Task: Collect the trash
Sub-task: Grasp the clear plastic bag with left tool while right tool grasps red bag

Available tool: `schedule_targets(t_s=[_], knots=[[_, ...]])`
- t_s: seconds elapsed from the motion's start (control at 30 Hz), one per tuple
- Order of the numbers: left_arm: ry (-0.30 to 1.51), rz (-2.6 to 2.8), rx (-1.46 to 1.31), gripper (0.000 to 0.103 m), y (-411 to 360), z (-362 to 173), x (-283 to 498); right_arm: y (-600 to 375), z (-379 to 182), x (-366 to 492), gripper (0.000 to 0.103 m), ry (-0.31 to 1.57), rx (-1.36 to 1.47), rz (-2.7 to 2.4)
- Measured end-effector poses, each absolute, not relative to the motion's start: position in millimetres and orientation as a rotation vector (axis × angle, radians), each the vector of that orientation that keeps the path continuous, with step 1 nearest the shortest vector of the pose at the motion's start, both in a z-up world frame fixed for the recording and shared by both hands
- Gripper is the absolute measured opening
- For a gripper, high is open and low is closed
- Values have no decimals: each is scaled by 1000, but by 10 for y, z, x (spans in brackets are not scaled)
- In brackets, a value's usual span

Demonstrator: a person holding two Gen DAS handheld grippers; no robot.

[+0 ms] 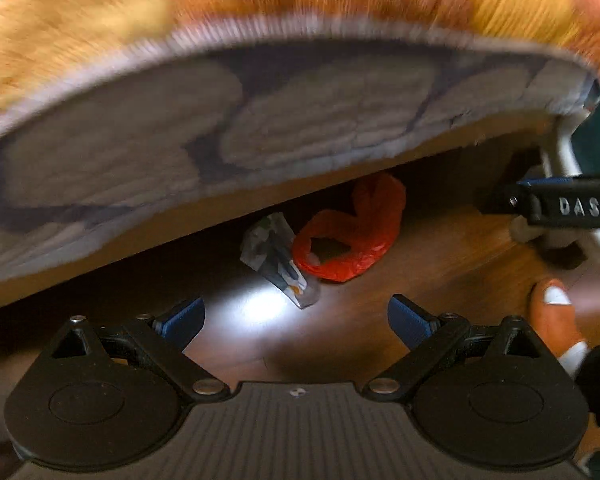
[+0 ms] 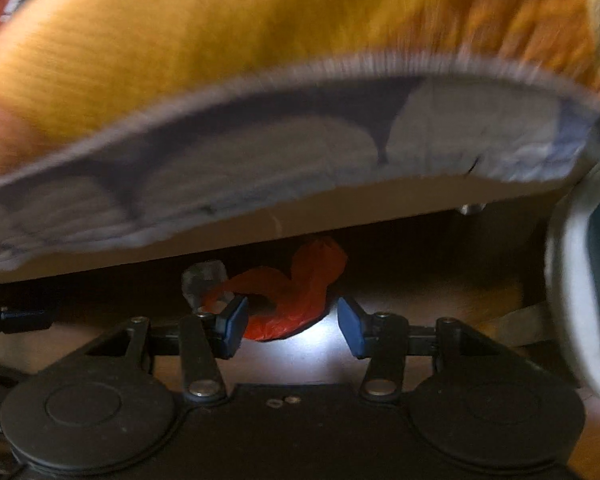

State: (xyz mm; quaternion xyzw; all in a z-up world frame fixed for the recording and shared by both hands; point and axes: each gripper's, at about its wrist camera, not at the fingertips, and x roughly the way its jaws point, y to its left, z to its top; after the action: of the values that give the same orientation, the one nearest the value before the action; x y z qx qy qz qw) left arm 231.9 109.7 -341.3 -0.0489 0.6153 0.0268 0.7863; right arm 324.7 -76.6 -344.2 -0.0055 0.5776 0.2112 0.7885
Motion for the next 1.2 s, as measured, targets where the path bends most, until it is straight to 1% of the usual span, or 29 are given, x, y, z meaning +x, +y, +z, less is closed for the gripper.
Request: schedule_targets(t_s=[0.2, 0.4, 0.67, 0.77, 0.87, 0.93, 0.97, 1.0, 1.03, 1.07, 1.1, 1.17, 1.2], knots=[[1372, 88, -108, 99, 1236, -4044, 2452, -642, -4039, 3432, 49, 1293, -30, 443], [1403, 77, -108, 98, 1296, -4605, 2511, -558, -4562, 3568, 48, 1340, 18, 395], [1399, 47, -103, 97, 1161, -5008, 2596, -451, -4965, 3715, 48, 1324, 28, 361], [1402, 29, -101, 90, 1093, -5153, 2644, -433, -5079, 3720, 47, 1327, 24, 364], [1422, 36, -125, 79, 1088, -5273, 2666, -407, -5148, 3698, 46, 1335, 5, 361], [1438, 52, -157, 66, 1119, -5356, 2685, -396, -5178, 3697, 46, 1339, 9, 357], [1444, 56, -167, 63, 1141, -5386, 2685, -401, -5194, 3696, 45, 1343, 10, 353], [1449, 57, -174, 57, 1160, -5409, 2683, -407, -5205, 3694, 45, 1342, 11, 348], [1452, 60, -179, 52, 1173, -5420, 2681, -410, -5209, 3695, 38, 1345, 14, 344], [1454, 62, -189, 50, 1194, -5432, 2680, -416, -5222, 3696, 21, 1353, 21, 343], [1458, 61, -204, 47, 1218, -5436, 2681, -423, -5243, 3699, 15, 1367, 33, 349], [1477, 71, -257, 41, 1283, -5458, 2700, -431, -5270, 3691, 14, 1381, 47, 349], [1483, 75, -281, 36, 1321, -5465, 2710, -436, -5269, 3684, 12, 1381, 48, 353]])
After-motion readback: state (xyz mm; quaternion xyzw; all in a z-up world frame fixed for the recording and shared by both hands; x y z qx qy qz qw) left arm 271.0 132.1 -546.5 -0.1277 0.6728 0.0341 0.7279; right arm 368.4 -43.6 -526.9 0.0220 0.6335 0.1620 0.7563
